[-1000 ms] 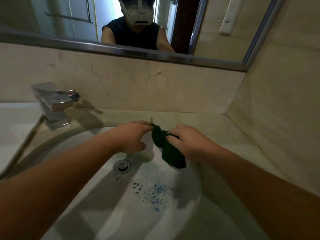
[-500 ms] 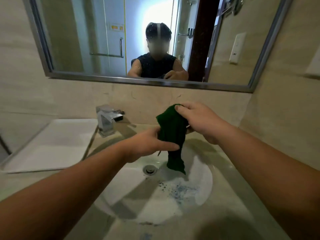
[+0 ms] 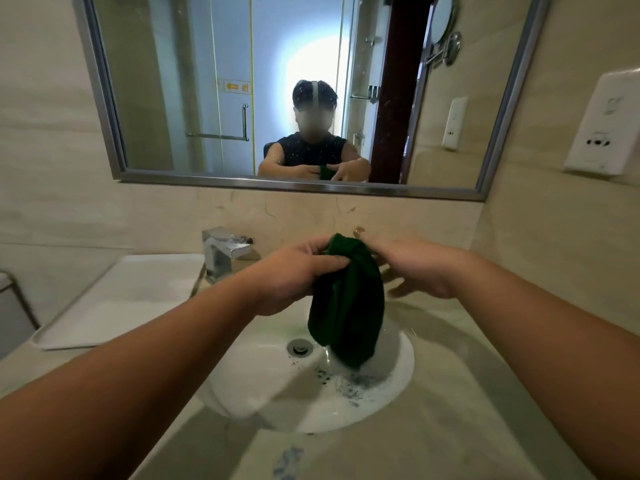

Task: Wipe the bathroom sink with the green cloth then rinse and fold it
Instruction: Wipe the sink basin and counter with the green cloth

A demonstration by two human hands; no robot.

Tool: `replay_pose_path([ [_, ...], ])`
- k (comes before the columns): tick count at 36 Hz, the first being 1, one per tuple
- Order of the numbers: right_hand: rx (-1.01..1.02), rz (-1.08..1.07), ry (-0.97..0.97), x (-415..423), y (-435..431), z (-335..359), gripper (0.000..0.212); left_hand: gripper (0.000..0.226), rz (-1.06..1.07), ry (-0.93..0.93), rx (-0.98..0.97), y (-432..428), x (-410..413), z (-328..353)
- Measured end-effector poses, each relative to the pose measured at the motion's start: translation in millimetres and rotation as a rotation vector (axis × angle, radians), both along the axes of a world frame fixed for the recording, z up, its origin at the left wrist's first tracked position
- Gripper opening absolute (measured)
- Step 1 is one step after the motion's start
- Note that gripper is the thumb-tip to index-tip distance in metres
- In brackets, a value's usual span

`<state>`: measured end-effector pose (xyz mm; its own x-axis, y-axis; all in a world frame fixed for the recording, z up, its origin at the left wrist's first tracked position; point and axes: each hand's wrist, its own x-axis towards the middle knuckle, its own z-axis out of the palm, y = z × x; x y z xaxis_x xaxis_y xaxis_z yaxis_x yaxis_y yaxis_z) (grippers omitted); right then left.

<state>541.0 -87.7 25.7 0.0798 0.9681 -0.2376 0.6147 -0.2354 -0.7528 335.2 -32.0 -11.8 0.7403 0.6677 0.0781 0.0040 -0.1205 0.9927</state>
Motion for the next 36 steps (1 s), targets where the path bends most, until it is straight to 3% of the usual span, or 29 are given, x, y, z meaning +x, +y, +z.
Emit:
replay_pose_path([
  [5,-0.007,0.083,0.426,-1.1,-18.7,-13.1,0.062,0.026,0.044,-0.048,0.023,-6.3,2.4,3.4],
  [9,0.128,0.032,0.487,-3.7,-25.3,-12.4,0.029,0.031,0.15,-0.028,0.099,-15.4,2.9,0.4],
  [14,0.173,-0.038,0.722,-8.2,-33.5,-14.0,0.031,0.069,0.041,-0.022,-0.022,-34.1,0.0,-17.6],
  [18,0.164,-0.055,0.809,-12.1,-44.7,-19.8,0.031,0.08,0.116,0.029,0.049,-52.6,8.3,-37.0],
  [23,0.175,-0.038,0.479,10.9,-65.6,-17.1,0.03,0.071,0.256,0.267,0.427,-77.6,11.5,-42.2],
  [29,0.139,-0.114,0.319,76.2,-104.4,-39.5,0.03,0.082,0.045,0.561,0.787,-122.7,13.7,-56.0],
  [32,0.081,-0.115,-0.132,100.7,-121.9,-73.4,0.027,0.075,-0.103,0.708,0.928,-140.8,22.4,-80.1],
  [34,0.031,-0.021,-0.455,114.0,-133.6,-97.0,0.043,0.075,-0.261,0.8,1.017,-151.7,30.0,-94.8],
  [36,-0.005,0.048,-0.563,125.1,-143.3,-120.7,0.059,0.072,-0.405,0.812,1.045,-161.1,39.7,-105.9],
])
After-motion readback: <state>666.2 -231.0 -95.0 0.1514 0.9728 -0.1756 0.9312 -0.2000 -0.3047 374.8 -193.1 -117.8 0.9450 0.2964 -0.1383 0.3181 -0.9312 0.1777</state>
